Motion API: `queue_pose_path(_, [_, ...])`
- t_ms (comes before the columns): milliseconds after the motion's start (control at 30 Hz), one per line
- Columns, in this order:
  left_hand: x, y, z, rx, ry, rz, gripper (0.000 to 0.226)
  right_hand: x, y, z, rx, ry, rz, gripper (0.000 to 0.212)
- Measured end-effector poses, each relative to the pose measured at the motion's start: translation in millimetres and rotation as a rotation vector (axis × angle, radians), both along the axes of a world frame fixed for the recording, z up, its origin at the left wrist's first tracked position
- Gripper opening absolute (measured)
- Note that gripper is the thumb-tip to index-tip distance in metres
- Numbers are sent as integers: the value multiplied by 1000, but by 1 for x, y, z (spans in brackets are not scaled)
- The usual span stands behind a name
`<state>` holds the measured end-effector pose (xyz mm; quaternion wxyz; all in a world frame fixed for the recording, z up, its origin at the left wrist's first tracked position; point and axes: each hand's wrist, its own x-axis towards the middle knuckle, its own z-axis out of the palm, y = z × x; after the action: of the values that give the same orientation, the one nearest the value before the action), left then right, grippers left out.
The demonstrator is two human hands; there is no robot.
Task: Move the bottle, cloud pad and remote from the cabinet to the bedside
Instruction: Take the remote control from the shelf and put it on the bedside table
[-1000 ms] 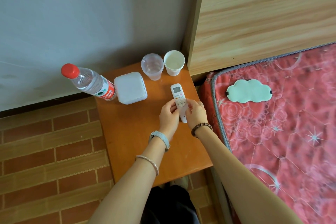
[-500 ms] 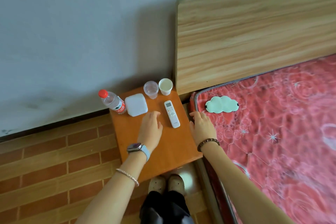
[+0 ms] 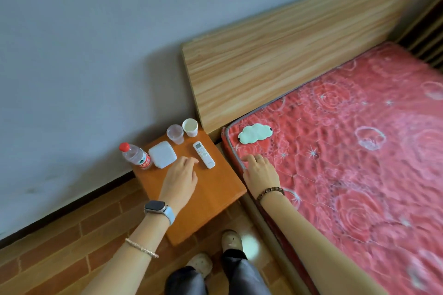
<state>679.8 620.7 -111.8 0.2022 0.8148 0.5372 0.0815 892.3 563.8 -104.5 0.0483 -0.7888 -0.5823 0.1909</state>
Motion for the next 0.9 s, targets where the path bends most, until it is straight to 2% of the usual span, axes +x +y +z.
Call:
queue_pose_path(300, [-4,5,33,149,29,-369,29,-30,-52,36,80,-109,-257,31])
queue_pose_path(500, [16,-16,46,226,62,-675,29,-52,-120,59,129,-175,-510,30])
queue_pose_path(700, [70,-77,60,266,40,-970,27,-48,-229,76,107,-222,-795,28])
queue_pose_path(900, [136,-180,82,284,-55,-1272,27,-53,-360,95,65,-316,-1094,29])
